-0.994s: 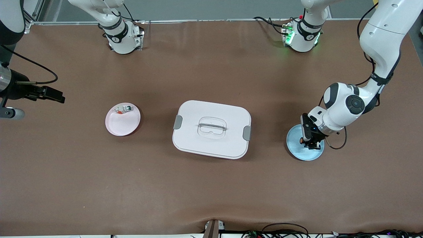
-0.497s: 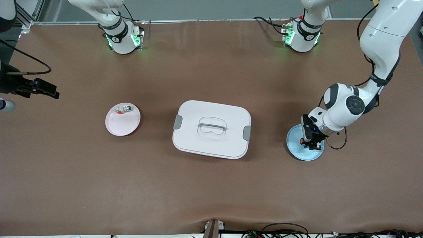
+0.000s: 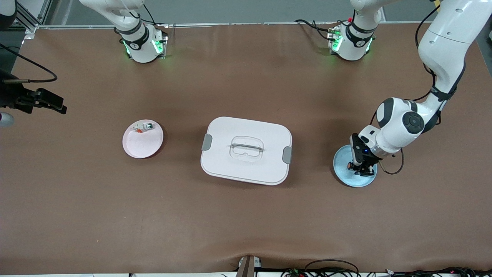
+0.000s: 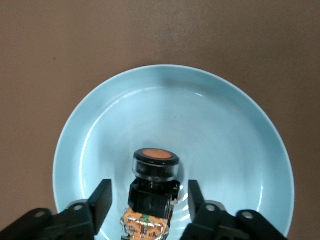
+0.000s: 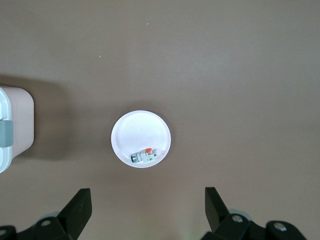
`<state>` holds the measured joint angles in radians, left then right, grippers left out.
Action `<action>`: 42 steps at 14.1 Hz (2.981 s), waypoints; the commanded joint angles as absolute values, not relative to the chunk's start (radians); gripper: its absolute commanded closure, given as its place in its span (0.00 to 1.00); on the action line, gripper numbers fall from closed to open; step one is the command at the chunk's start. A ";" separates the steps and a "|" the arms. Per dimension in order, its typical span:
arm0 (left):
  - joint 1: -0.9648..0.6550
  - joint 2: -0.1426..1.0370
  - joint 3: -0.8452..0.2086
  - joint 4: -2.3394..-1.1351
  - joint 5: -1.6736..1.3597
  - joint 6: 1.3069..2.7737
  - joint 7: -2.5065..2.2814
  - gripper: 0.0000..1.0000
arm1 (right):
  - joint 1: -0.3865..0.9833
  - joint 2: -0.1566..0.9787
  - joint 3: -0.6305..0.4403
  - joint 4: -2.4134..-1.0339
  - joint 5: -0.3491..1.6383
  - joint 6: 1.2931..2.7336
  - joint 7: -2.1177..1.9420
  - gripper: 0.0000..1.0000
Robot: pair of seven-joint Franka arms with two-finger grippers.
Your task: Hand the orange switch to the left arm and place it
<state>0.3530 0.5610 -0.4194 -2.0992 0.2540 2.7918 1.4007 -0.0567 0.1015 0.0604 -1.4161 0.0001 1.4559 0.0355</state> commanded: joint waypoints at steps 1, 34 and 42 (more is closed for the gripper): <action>0.386 0.496 -0.431 -2.115 0.282 2.781 1.300 0.00 | -0.074 0.077 0.067 -1.420 0.014 1.457 0.005 0.00; 0.445 0.184 -0.627 -1.501 0.230 1.662 -0.189 0.00 | -0.069 0.017 0.069 -1.485 0.023 1.440 -0.041 0.00; 0.440 0.141 -0.634 -1.419 0.207 1.522 -0.189 0.00 | -0.072 0.012 0.067 -1.489 0.040 1.445 -0.043 0.00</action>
<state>0.4365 0.1756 -0.6316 -1.4317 0.2388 1.5497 -0.2025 -0.0567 0.0438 0.0603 -1.4577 0.0234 1.4356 -0.0293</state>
